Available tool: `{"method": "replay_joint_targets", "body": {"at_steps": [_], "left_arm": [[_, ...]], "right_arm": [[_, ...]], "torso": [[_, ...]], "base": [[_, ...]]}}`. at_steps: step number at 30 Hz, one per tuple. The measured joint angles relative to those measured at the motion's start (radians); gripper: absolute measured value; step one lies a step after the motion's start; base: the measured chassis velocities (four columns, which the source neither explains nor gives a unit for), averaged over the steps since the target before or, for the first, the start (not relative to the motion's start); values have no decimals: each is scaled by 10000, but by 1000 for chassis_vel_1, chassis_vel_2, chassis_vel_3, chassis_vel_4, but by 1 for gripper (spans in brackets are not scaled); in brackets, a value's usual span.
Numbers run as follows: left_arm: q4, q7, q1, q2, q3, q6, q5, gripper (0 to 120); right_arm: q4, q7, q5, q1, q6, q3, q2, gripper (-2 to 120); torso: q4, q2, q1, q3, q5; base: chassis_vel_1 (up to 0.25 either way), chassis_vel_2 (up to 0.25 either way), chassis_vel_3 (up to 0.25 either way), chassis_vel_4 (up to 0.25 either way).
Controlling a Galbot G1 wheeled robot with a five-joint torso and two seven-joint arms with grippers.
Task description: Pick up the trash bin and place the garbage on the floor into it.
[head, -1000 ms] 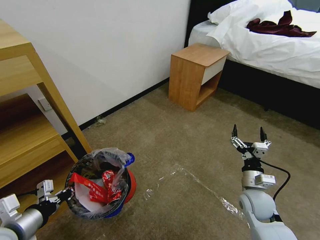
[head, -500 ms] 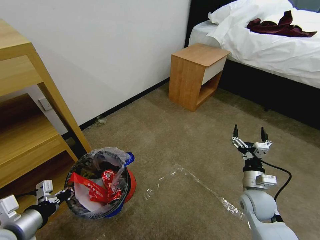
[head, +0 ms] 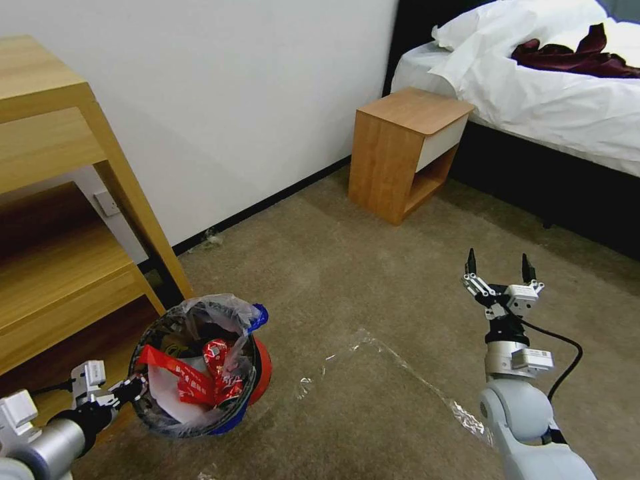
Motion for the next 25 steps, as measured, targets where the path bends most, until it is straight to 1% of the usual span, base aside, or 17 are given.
{"method": "replay_joint_targets", "body": {"at_steps": [20, 25], "left_arm": [[4, 34, 123, 20, -94, -1, -19, 0], [8, 43, 143, 18, -127, -13, -18, 0]], "right_arm": [[-57, -12, -47, 46, -3, -46, 86, 100], [-86, -19, -75, 56, -4, -72, 133, 100]], "torso": [[-1, 0, 0, 0, 0], [0, 0, 0, 0, 0]], "base": [[0, 0, 0, 0], [48, 46, 54, 57]]}}
